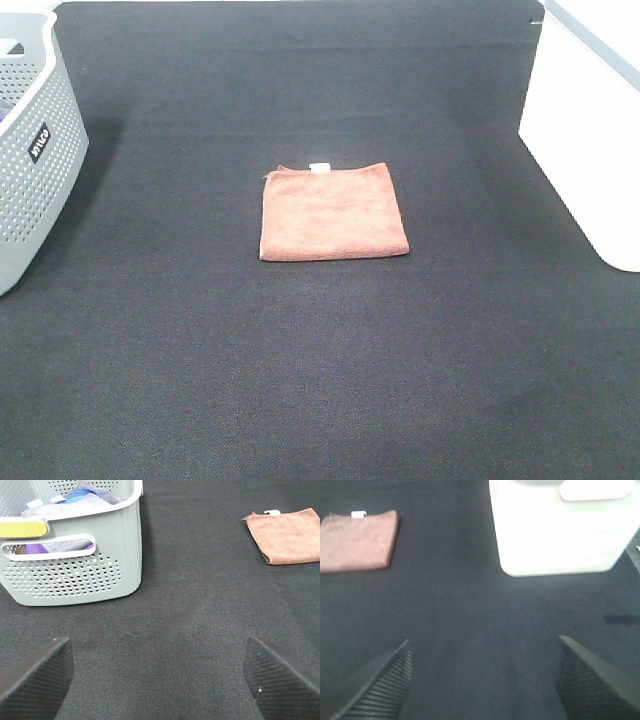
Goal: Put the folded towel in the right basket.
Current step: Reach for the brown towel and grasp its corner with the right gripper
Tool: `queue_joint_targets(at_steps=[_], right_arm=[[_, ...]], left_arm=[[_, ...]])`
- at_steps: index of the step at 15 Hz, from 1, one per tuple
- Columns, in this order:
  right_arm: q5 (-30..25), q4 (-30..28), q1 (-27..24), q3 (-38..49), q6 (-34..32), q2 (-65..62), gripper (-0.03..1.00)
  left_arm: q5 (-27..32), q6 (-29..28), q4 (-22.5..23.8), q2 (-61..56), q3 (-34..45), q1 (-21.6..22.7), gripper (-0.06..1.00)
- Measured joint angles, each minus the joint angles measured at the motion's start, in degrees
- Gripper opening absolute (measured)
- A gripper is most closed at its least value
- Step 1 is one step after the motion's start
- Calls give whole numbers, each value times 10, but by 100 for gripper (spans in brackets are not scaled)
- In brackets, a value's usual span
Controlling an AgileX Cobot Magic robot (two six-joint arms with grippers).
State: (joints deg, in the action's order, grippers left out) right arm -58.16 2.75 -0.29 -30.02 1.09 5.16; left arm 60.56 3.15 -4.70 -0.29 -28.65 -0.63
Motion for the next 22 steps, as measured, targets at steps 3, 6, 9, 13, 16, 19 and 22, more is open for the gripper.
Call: queue_joint_targets(at_steps=[3, 6, 9, 13, 16, 19, 22], right_arm=[[61, 25, 0, -29, 2, 113, 73], [106, 44, 0, -99, 34, 283, 73], [111, 74, 0, -185, 48, 430, 73], [77, 209, 0, -297, 135, 604, 73], [70, 275, 0, -319, 168, 676, 73], [72, 339, 0, -320, 221, 744, 72], [105, 350, 37, -320, 252, 798, 72]], left_arm=[[0, 0, 0, 0, 0, 0, 88], [0, 0, 0, 0, 0, 0, 88], [0, 0, 0, 0, 0, 0, 88], [0, 0, 0, 0, 0, 0, 88], [0, 0, 0, 0, 0, 0, 88], [0, 0, 0, 0, 0, 0, 88], [0, 0, 0, 0, 0, 0, 88]])
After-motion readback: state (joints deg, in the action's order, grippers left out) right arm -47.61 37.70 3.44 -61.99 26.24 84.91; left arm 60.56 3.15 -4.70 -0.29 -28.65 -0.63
